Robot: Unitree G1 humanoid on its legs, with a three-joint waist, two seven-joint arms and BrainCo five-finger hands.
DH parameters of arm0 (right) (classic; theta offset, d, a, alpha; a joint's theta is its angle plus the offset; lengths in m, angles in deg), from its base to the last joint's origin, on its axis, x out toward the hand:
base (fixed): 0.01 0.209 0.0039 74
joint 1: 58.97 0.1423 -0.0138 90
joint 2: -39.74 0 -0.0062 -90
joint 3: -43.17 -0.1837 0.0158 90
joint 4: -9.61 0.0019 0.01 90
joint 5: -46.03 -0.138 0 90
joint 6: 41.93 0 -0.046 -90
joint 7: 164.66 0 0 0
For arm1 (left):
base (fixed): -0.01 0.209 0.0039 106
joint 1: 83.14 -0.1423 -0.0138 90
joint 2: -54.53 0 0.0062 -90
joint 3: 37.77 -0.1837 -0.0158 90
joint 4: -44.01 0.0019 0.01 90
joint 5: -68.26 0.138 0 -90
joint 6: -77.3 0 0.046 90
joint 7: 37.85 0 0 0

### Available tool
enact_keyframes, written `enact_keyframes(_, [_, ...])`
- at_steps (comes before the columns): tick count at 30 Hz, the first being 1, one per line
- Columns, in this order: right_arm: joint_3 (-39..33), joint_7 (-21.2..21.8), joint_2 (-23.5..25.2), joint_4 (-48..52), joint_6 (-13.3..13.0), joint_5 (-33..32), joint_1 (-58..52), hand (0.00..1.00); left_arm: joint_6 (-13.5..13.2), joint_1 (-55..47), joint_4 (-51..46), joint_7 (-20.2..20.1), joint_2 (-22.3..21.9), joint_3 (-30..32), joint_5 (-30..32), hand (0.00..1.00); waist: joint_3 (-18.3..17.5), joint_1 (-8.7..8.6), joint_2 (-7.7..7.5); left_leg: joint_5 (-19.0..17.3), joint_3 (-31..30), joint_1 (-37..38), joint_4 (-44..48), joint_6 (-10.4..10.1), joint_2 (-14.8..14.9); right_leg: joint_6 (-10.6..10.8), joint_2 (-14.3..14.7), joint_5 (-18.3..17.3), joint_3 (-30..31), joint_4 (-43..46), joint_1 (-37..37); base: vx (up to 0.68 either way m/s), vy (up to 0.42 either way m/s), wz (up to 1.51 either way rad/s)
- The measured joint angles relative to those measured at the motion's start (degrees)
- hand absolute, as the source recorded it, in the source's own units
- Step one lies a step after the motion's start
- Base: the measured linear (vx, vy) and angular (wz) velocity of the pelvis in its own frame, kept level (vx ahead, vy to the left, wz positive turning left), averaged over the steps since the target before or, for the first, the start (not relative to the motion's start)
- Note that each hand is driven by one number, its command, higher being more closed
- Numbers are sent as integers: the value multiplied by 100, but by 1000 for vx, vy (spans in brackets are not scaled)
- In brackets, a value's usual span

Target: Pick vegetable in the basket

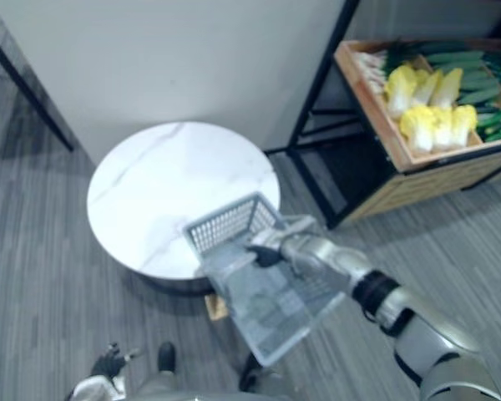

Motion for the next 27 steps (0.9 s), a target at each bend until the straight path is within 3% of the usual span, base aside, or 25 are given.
enact_keyframes(5, [-727,-36,-394,191,17,-3,-1068,100,61,-203,22,-86,-82,-41,140,0,-130,-200,143,-63,78,169,-1,32,-54,70,-14,48,71,-134,187,18,20,-6])
enact_keyframes(10, [-1416,-61,-971,495,-40,7,-1939,100,96,-442,61,-183,-107,-44,278,0,-324,-273,327,-187,223,277,-1,37,-95,130,-13,91,230,-277,312,31,26,-12])
enact_keyframes(13, [-1780,-64,-1102,545,-61,34,-2285,100,97,-485,84,-208,-107,-52,354,0,-367,-291,350,-214,317,328,-1,42,-99,134,-8,95,323,-284,309,55,12,-16])
enact_keyframes(20, [-2713,-307,-1199,519,-175,350,-3184,100,97,-522,104,-257,-115,-207,467,0,-376,-383,358,-301,422,493,0,40,-135,106,-10,119,388,-323,448,57,4,-4])
enact_keyframes(27, [-3417,-737,-1156,-574,-166,855,-3682,100,98,-548,126,-251,-145,-445,605,0,-447,-593,440,-373,476,611,0,100,-265,160,-119,138,489,-287,496,23,6,-5])
